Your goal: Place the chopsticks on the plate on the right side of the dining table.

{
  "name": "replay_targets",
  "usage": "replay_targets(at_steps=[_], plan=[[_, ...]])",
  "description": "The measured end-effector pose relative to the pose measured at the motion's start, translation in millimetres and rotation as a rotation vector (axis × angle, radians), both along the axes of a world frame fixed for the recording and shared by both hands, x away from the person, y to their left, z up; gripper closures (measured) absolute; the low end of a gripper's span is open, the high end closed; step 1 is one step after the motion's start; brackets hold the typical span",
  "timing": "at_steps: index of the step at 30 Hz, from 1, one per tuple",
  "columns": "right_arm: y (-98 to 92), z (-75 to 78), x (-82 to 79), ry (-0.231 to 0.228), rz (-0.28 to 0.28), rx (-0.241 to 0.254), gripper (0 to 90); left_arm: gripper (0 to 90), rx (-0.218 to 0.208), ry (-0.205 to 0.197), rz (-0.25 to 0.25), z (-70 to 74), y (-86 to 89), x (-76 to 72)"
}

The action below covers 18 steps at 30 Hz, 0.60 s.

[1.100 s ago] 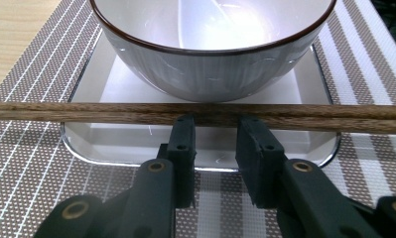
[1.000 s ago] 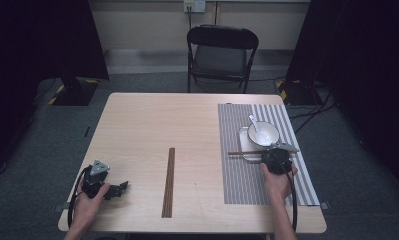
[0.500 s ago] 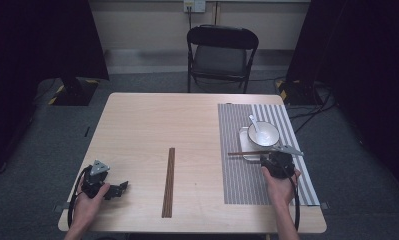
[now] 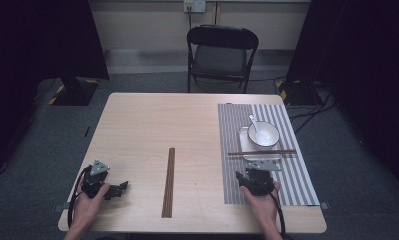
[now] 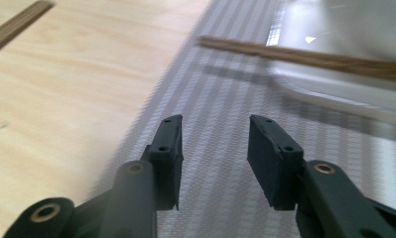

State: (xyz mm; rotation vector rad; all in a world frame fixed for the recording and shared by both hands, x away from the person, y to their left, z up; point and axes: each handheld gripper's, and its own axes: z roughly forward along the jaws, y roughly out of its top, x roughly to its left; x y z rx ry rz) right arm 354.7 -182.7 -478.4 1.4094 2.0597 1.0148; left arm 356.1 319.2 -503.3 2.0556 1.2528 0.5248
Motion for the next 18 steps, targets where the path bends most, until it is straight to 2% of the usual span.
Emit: replay_targets(at_steps=[5,8,14,18], plan=[[26.7,-10.0,1.0,0.024,0.059,-0.01,52.9,0.4,0.002,-0.001,0.0,0.1,0.1,0.0],[38.6,-16.2,3.4,0.03,0.073,-0.027,49.6,0.4,0.0,0.0,0.0,0.0,0.0,0.0],[48.6,-20.3,2.1,-0.012,0.086,-0.07,43.2,0.4,0.0,0.0,0.0,0.0,0.0,-0.1],[48.7,-20.6,2.0,-0.011,0.082,-0.066,43.0,0.4,0.002,-0.001,-0.001,0.1,0.1,0.0]])
